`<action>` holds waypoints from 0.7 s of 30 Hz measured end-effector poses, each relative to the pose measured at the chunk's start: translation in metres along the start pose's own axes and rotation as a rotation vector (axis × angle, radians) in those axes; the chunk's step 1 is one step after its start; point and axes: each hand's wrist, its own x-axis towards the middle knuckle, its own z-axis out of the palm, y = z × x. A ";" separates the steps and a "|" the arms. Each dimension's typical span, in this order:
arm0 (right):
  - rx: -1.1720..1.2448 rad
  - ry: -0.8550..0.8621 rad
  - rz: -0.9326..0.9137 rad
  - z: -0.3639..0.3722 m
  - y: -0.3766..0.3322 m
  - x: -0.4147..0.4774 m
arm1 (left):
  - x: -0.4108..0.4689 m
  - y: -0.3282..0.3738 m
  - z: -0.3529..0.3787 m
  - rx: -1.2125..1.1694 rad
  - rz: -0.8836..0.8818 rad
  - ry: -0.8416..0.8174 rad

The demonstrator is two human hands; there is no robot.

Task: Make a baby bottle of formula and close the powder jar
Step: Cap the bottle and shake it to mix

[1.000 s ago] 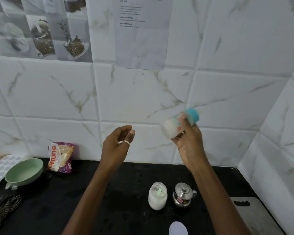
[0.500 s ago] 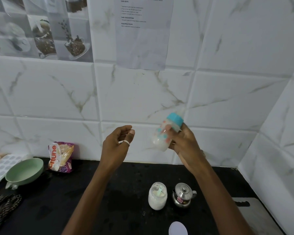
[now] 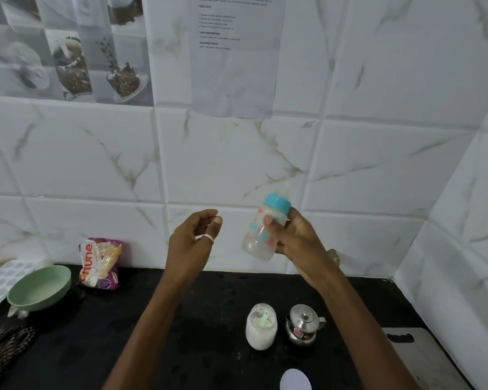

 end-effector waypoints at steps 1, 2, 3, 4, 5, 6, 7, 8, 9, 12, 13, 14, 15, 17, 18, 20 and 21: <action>0.008 0.004 -0.012 -0.001 0.000 0.001 | 0.000 0.000 0.000 -0.005 0.001 0.001; 0.103 0.047 -0.024 -0.001 -0.003 0.002 | -0.001 0.000 0.000 -0.011 0.000 0.000; 0.246 0.115 -0.037 0.000 -0.004 0.003 | -0.001 0.000 -0.001 -0.015 -0.002 -0.002; 0.323 0.165 -0.056 -0.001 -0.003 0.005 | -0.002 -0.001 -0.002 -0.018 -0.006 -0.003; 0.316 0.174 -0.063 -0.001 -0.003 0.006 | -0.002 -0.001 -0.002 -0.017 -0.008 -0.002; 0.237 0.133 -0.048 -0.001 -0.003 0.005 | -0.002 -0.001 -0.002 -0.012 -0.007 0.001; 0.104 0.062 -0.014 0.001 -0.002 0.003 | -0.001 -0.001 -0.003 -0.006 -0.005 0.005; 0.011 -0.003 0.009 0.001 0.000 0.001 | -0.001 -0.001 -0.003 -0.002 -0.003 0.006; -0.019 -0.018 -0.006 0.002 -0.001 -0.001 | 0.000 -0.001 -0.003 -0.001 -0.003 0.005; 0.296 0.108 -0.069 0.001 -0.006 0.004 | -0.002 -0.001 -0.002 -0.008 -0.008 0.002; 0.349 0.136 -0.090 0.002 -0.007 0.004 | -0.002 -0.002 -0.003 -0.003 -0.009 0.001; 0.311 0.119 -0.089 0.002 -0.007 0.005 | -0.002 -0.002 -0.003 0.004 -0.007 0.000; 0.198 0.075 -0.067 0.003 -0.007 0.003 | -0.002 -0.002 -0.004 0.011 -0.004 0.001; 0.021 -0.032 -0.020 0.004 -0.004 -0.002 | -0.001 -0.001 -0.004 0.014 0.002 0.003; 0.027 -0.029 -0.030 0.004 -0.003 -0.002 | -0.001 -0.001 -0.004 0.015 0.002 0.002; 0.278 0.070 -0.066 0.002 -0.007 0.001 | -0.001 -0.001 -0.003 0.005 -0.001 -0.002; 0.396 0.131 -0.092 0.002 -0.009 0.002 | -0.002 -0.001 -0.004 -0.002 -0.005 -0.002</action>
